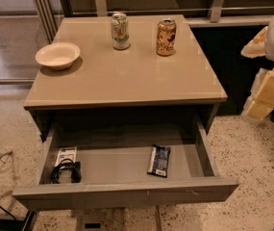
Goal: Pick rxbar blueberry from top drawer and place on counter
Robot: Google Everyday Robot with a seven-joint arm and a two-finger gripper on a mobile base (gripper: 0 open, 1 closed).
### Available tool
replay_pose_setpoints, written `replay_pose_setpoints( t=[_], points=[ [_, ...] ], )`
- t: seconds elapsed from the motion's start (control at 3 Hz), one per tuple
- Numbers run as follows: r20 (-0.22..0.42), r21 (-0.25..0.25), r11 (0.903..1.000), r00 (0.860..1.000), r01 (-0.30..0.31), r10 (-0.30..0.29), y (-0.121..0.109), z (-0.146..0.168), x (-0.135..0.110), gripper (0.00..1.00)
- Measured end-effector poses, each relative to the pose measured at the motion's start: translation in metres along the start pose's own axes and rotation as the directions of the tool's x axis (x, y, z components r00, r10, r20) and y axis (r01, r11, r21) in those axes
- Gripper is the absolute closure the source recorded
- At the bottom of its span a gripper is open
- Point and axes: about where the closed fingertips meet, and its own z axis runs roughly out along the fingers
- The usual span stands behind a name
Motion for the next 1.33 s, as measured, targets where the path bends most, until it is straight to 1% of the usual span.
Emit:
replay_pose_setpoints(
  t=[0.33,0.67,1.0,1.33],
  points=[
    [0.021,0.009,0.9999,1.0,-0.008,0.008,-0.001,0.01,-0.002,0.44],
    [0.113,0.026,0.9983,0.992,-0.052,0.049,-0.006,0.057,-0.009,0.75],
    [0.174,0.042,0.9957,0.982,-0.083,0.074,-0.011,0.087,-0.015,0.98],
    [0.214,0.019,0.9933,0.971,-0.114,0.108,-0.008,0.132,-0.021,1.0]
  ],
)
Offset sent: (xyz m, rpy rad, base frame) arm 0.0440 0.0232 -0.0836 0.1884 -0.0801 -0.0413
